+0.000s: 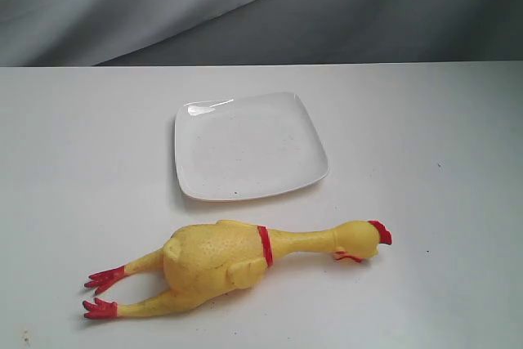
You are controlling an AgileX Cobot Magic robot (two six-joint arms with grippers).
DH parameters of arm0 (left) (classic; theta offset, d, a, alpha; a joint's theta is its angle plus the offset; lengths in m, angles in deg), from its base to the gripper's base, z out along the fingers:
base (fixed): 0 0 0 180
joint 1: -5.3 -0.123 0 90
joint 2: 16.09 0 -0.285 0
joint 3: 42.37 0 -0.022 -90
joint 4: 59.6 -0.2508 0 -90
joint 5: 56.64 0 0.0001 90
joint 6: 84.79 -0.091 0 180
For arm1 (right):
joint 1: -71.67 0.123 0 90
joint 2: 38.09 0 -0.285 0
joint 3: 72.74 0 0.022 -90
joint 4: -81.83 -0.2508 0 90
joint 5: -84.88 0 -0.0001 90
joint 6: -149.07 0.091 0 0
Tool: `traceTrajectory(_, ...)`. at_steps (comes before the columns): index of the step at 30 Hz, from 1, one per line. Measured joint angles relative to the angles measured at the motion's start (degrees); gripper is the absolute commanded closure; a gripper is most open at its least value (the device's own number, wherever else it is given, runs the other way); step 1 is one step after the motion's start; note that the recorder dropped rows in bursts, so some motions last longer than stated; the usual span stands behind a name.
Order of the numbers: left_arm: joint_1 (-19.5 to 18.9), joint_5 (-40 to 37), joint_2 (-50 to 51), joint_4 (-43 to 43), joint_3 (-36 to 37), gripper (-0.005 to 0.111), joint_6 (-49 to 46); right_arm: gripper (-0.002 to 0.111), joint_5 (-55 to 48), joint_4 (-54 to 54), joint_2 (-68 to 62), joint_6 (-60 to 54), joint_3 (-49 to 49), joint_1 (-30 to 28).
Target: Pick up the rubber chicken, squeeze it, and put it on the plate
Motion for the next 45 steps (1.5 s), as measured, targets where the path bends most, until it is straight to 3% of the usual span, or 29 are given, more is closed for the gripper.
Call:
traceTrajectory(4,0.0,0.0,0.0,0.0,0.0,0.107,0.0,0.108,4.4,0.0,0.0,0.2,0.0,0.0)
traceTrajectory(6,0.0,0.0,0.0,0.0,0.0,0.107,0.0,0.108,8.8,0.2,0.0,6.8,0.0,0.0)
traceTrajectory(8,0.0,0.0,0.0,0.0,0.0,0.107,0.0,0.108,11.4,0.2,0.0,20.6,0.0,0.0)
traceTrajectory(10,0.0,0.0,0.0,0.0,0.0,0.107,0.0,0.108,9.6,0.2,0.0,27.0,1.4,0.0)
traceTrajectory(14,0.0,0.0,0.0,0.0,0.0,0.107,0.0,0.108,-5.9,2.4,-2.9,31.0,15.8,0.0)
traceTrajectory(18,0.0,0.0,0.0,0.0,0.0,0.107,0.0,0.108,-17.6,9.8,-16.9,31.0,31.6,0.0)
traceTrajectory(25,0.0,0.0,0.0,0.0,0.0,0.107,0.0,0.108,-26.3,14.2,-34.4,26.0,42.9,0.0)
traceTrajectory(45,0.0,0.0,0.0,0.0,0.0,0.107,0.0,0.108,-39.6,13.1,-68.3,3.8,49.9,0.0)
